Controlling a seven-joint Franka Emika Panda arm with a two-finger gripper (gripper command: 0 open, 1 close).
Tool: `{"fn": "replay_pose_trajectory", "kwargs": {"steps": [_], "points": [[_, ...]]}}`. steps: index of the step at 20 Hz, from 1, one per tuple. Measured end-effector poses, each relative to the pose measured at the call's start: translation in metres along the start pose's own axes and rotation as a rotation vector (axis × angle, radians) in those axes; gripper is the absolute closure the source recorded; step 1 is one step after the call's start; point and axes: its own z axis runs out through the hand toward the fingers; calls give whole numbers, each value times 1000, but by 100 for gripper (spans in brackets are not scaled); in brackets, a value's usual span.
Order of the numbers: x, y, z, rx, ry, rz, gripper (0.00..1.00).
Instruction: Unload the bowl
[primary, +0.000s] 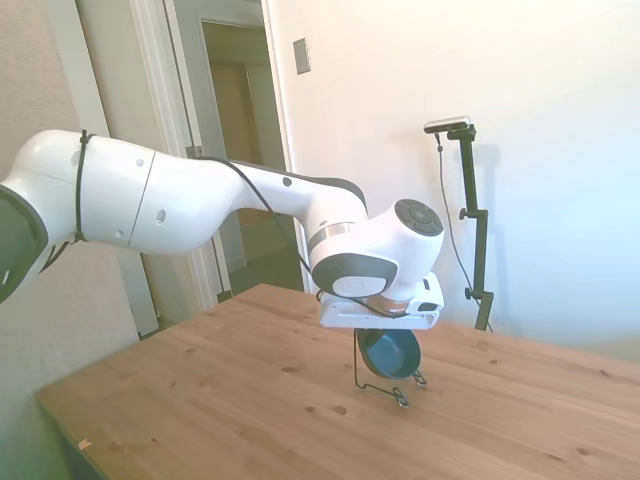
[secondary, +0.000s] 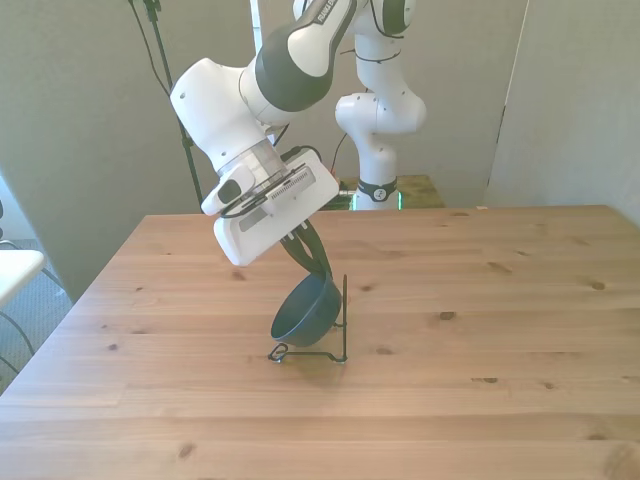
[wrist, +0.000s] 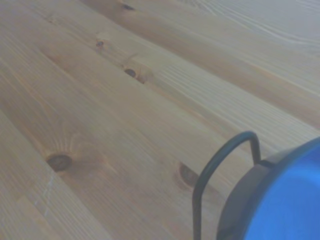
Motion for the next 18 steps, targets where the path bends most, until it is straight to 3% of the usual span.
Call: {"fn": "replay_pose_trajectory", "kwargs": {"steps": [5,10,15,18], "points": [[-8,-17,-20,-20,50,7,100],[-43,-61,-31,-37,95,21,100],[-92,-104,-25,-95,109,11,100],[-121,-131,-6,-160,105,11,100]]}}
